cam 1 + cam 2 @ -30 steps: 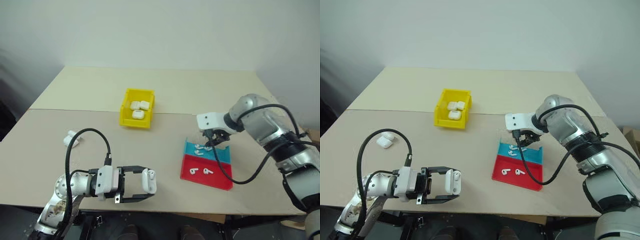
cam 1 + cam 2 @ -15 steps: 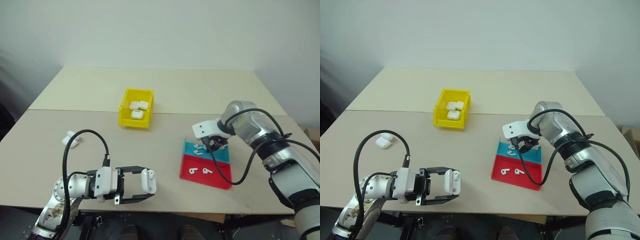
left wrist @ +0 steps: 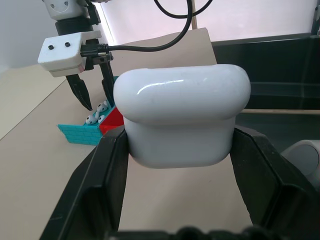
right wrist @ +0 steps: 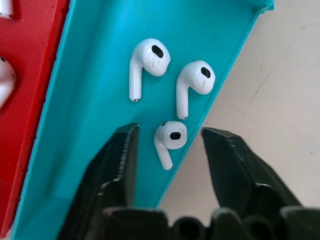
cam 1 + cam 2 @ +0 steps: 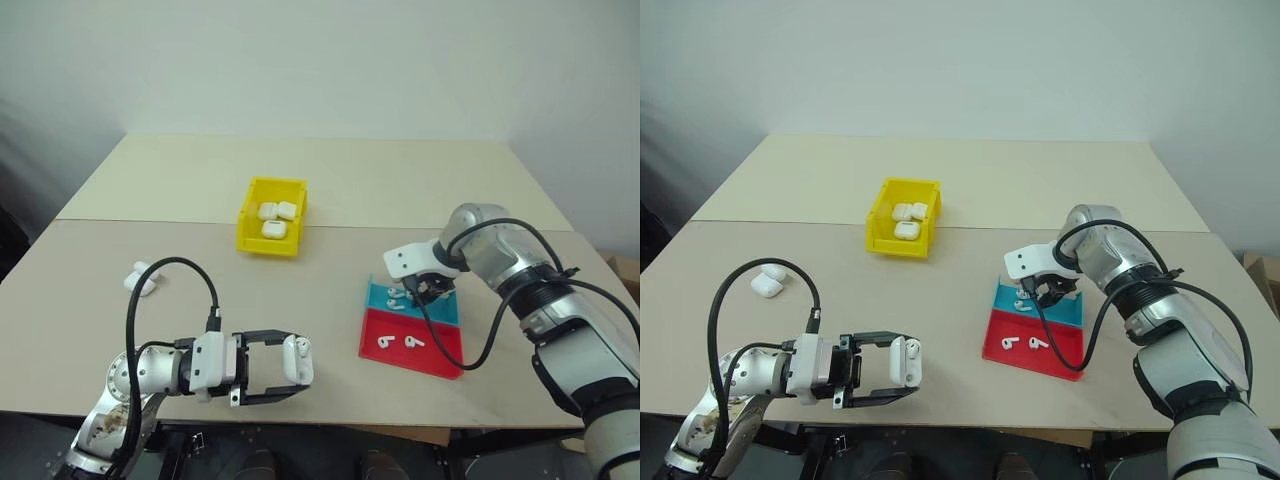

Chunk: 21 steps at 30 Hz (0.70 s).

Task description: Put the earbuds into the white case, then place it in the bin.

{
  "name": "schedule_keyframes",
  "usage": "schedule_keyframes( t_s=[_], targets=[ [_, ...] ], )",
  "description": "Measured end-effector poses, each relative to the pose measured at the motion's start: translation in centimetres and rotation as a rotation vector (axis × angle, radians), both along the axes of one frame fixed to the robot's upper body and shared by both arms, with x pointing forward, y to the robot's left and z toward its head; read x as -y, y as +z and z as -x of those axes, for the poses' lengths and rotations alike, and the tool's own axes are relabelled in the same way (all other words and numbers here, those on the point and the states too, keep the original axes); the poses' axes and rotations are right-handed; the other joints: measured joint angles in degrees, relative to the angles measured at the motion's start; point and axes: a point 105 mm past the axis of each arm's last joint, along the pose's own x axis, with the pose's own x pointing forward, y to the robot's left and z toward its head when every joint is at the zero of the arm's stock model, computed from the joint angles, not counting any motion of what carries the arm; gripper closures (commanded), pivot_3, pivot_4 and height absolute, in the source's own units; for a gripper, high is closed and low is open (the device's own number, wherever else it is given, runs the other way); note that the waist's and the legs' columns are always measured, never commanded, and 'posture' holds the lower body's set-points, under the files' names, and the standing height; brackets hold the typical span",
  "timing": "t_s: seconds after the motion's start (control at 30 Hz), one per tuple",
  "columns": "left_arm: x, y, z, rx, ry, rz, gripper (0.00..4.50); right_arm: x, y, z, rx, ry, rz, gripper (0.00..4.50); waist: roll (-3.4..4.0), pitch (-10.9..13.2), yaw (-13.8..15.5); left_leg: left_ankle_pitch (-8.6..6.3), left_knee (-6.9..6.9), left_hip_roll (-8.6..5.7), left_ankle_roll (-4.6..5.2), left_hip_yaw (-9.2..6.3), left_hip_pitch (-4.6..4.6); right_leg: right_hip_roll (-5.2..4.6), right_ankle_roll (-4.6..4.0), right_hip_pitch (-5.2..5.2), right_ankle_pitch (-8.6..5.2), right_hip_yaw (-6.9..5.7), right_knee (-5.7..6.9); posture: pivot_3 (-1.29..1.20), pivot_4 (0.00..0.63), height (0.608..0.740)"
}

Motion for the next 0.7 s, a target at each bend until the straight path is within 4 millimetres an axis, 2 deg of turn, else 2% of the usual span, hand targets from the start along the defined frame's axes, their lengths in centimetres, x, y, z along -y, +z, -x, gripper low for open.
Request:
schedule_keyframes(
  t_s=[0.57,0.6,0.7],
  targets=[
    [0.01,0.17,-0.09,0.012,-0.002,-0.004,1.73,0.23,-0.14,-0.12,0.016,0.018,0.027,2.7,0.0,0.0,0.0,0.0,0.0,0.0,0.0,0.0,0.0,0.0,0.0,0.0,0.0,0.0,0.01,0.0,0.15,0.74],
    [0.01,0.17,-0.09,0.012,-0.002,-0.004,1.73,0.3,-0.19,-0.12,0.014,0.016,0.027,3.07,0.0,0.0,0.0,0.0,0.0,0.0,0.0,0.0,0.0,0.0,0.0,0.0,0.0,0.0,0.01,0.0,0.15,0.74],
    [0.0,0.13,-0.1,0.013,-0.001,-0.009,1.73,0.35,-0.32,-0.08,0.011,0.023,0.03,3.84,0.0,0.0,0.0,0.0,0.0,0.0,0.0,0.0,0.0,0.0,0.0,0.0,0.0,0.0,0.01,0.0,0.15,0.74]
  ],
)
